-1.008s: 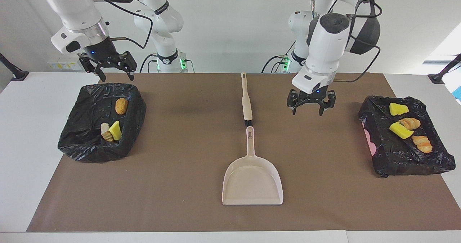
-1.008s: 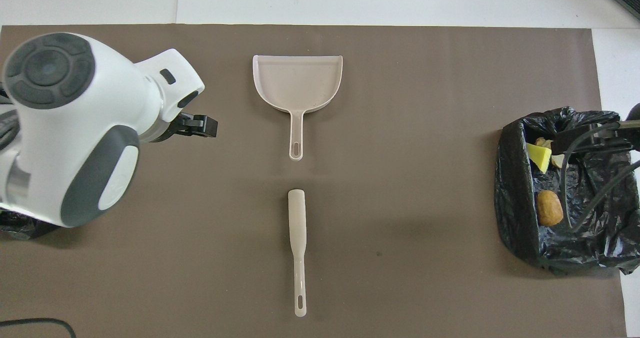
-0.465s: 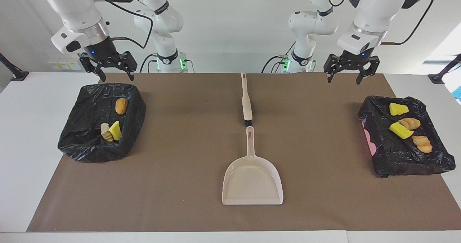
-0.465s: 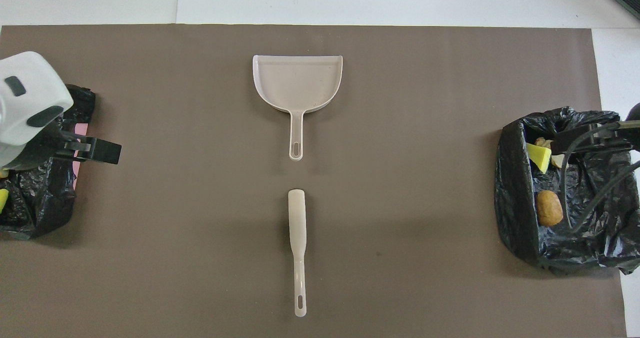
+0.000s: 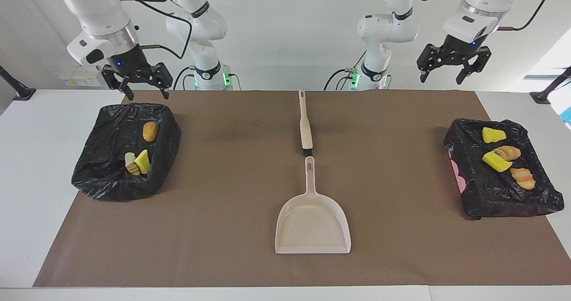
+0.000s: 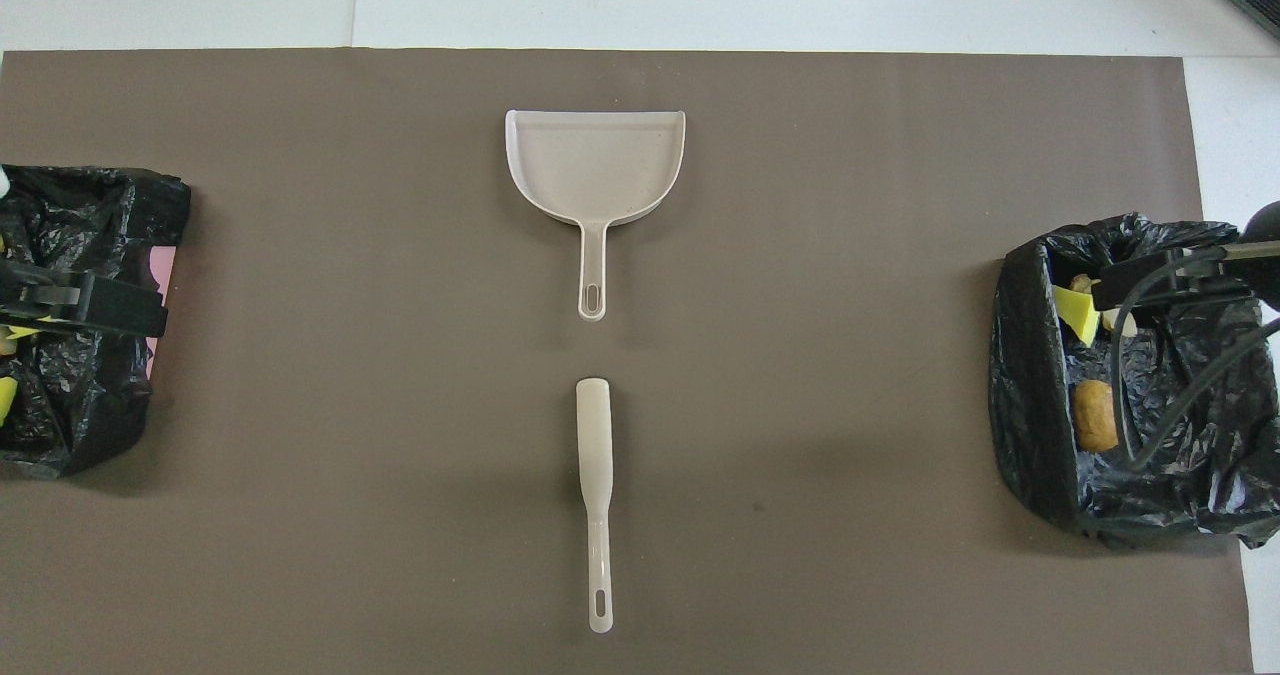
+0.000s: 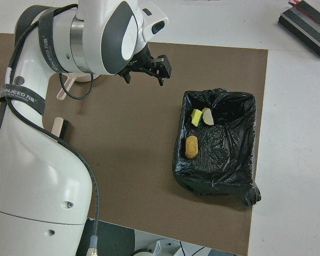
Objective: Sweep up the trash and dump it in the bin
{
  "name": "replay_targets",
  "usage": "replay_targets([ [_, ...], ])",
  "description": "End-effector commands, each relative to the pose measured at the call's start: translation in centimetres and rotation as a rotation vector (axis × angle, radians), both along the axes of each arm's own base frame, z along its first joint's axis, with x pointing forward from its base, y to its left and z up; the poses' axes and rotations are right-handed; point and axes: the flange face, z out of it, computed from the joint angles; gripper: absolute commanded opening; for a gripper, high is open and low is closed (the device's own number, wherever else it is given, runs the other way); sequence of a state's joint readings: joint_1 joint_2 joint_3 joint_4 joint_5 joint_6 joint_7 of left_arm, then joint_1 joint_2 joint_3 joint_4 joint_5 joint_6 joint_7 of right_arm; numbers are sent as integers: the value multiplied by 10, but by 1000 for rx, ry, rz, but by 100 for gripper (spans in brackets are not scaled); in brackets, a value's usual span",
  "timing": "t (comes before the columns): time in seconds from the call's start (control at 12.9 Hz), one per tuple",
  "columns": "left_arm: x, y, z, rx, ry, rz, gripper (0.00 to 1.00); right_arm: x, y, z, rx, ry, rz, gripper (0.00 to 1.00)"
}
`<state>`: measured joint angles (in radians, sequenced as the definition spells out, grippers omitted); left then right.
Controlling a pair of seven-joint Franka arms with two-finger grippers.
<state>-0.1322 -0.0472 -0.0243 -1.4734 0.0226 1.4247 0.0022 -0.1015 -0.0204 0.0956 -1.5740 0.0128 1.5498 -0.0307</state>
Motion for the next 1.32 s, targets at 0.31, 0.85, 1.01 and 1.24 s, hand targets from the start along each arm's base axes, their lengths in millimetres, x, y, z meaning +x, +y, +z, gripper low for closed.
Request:
replay_targets([
  [0.31,1,5,7,-23,2,-4,100,-6,-3,1,-4,-2,7,100],
  [0.85,-1,7,7,-22,4,-3,100,-6,-5,1,-2,1,4,100],
  [1.01,-1,6,7,-22,4,-4,100,-6,-5,0,-2,4,4,100],
  [1.24,-1,6,7,-22,5,-4,100,-7,-5,1,-3,1,4,100],
])
